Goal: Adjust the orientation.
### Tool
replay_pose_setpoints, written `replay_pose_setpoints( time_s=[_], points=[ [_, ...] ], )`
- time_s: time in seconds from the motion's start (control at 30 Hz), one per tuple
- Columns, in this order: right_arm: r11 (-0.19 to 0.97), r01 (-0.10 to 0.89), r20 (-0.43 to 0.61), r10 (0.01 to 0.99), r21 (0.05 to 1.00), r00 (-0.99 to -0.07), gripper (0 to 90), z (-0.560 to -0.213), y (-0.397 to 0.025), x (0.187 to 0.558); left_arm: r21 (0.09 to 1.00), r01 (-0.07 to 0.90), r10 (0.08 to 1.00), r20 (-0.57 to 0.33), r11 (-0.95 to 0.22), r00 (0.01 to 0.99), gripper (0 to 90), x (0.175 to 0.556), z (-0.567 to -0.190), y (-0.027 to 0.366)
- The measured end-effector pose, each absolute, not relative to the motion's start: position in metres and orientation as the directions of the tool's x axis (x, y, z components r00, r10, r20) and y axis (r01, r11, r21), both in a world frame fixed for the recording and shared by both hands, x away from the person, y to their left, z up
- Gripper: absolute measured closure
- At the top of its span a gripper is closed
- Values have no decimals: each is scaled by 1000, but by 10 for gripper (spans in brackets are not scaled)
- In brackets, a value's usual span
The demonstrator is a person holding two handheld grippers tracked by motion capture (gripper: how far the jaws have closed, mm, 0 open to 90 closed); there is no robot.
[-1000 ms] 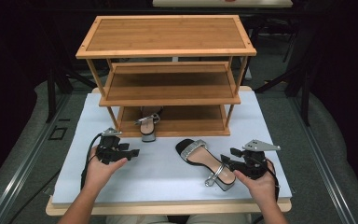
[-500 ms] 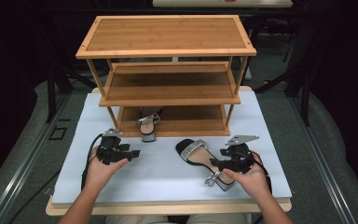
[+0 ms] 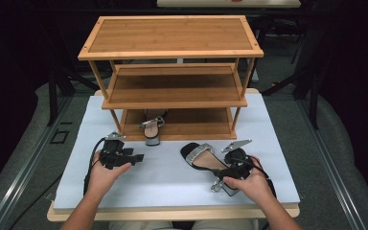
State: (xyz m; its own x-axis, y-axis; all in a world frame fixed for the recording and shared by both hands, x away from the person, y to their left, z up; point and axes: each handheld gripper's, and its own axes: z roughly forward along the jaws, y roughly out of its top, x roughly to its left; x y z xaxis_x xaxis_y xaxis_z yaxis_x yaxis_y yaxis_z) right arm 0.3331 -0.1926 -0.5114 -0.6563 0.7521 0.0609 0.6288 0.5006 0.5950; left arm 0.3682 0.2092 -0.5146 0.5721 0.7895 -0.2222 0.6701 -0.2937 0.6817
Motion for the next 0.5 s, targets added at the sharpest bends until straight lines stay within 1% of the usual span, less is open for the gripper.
replay_pose_setpoints(
  time_s=[0.17, 0.27, 0.3, 0.37, 0.43, 0.47, 0.5],
  points=[
    [525, 636, 32, 757, 565, -653, 331, -515, -187, 338, 682, 670, 789, -222, -295, 573, 413, 369, -515, 209],
    [544, 644, 21, 755, 538, -655, 370, -514, -185, 340, 679, 671, 790, -219, -297, 572, 413, 369, -515, 209],
    [541, 651, 36, 754, 533, -656, 393, -515, -184, 341, 679, 671, 791, -218, -298, 572, 413, 369, -516, 209],
    [545, 656, 51, 748, 522, -662, 395, -514, -183, 344, 679, 671, 791, -218, -298, 572, 413, 369, -516, 209],
    [556, 659, 38, 749, 506, -661, 398, -513, -181, 345, 679, 671, 790, -220, -296, 572, 413, 369, -515, 210],
    [557, 654, 63, 735, 511, -675, 400, -513, -182, 346, 681, 671, 791, -220, -295, 571, 413, 369, -515, 210],
    [564, 656, 36, 744, 501, -667, 402, -512, -181, 346, 681, 671, 791, -221, -294, 571, 413, 370, -515, 210]
  ],
)
